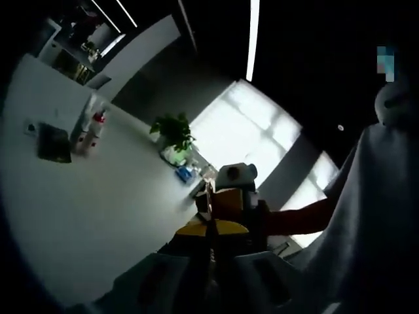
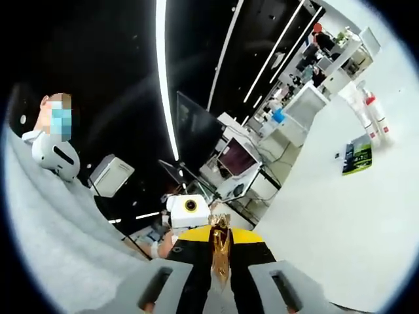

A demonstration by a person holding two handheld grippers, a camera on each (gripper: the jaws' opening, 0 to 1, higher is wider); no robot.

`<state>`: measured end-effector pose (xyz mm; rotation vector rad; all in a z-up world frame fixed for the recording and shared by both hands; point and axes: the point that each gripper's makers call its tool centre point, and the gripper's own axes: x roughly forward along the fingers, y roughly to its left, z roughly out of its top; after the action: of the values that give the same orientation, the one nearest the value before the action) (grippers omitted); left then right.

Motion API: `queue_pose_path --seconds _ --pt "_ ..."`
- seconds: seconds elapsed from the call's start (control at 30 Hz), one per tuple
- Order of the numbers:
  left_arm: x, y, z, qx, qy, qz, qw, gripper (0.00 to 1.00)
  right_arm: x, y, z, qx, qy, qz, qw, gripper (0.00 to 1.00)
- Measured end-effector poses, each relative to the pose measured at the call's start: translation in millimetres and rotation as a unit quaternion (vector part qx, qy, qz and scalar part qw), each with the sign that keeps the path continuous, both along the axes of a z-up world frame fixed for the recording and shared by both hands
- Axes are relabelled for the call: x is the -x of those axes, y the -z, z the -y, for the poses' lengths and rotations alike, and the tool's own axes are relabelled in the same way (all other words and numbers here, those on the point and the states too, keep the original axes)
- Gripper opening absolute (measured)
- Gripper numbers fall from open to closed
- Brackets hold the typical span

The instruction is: Arrange the skincare products in the storage area until every visible bottle or jar stands upright without overlapping.

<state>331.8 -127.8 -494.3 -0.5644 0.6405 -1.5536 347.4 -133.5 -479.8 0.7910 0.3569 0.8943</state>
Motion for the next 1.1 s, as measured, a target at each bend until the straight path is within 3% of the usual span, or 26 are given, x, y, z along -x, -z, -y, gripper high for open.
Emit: queue_pose_path --seconds 0.1,0.33,0.5,0.57,0.67,0.77,0.8,0.9,1.0,1.1 --pt "3.9 2.0 1 -0.002 0.014 -0.004 0.9999 0.0 2 -1.5 -2 -0.002 -0.005 0.003 1.0 0.0" --pt "1.4 2.6 3 -0.003 0.005 -0.006 1.0 0.0 1 -2.6 1 -0.002 -0.002 0.014 0.9999 0.0" --pt "18.1 1.0 12 0.0 0.041 -0.003 0.9991 0.14 11 -2.7 -17 0.003 -0.043 0.019 0.9989 0.0" --pt "25.1 8.3 11 -0.018 0.063 0.026 0.9975 0.0 12 -1.5 -20 0.006 -0.051 0.021 0.9985 0.0" --pt "22.1 10.0 7 -0.016 0.058 0.016 0.998 0.0 12 0.8 -19 0.007 -0.052 0.017 0.9985 0.0" --pt "18.8 12.6 4 -0.022 0.056 0.007 0.9982 0.0 12 7.3 -20 0.001 -0.062 -0.016 0.998 0.0" --pt "11.1 4.2 4 0.002 0.036 -0.002 0.9994 0.0 12 7.8 -19 0.003 -0.059 -0.016 0.9981 0.01" --pt "-3.7 -2.4 -2 0.026 0.01 -0.047 0.9985 0.0 10 6.6 -17 -0.006 -0.051 -0.018 0.9985 0.0" --pt "-6.5 -7.9 -3 0.045 0.009 -0.066 0.9968 0.0 8 1.4 -12 -0.024 -0.043 -0.014 0.9987 0.0" --pt "-5.9 -3.9 0 0.033 0.006 -0.062 0.9975 0.0 7 3.7 -13 -0.008 -0.039 -0.003 0.9992 0.0"
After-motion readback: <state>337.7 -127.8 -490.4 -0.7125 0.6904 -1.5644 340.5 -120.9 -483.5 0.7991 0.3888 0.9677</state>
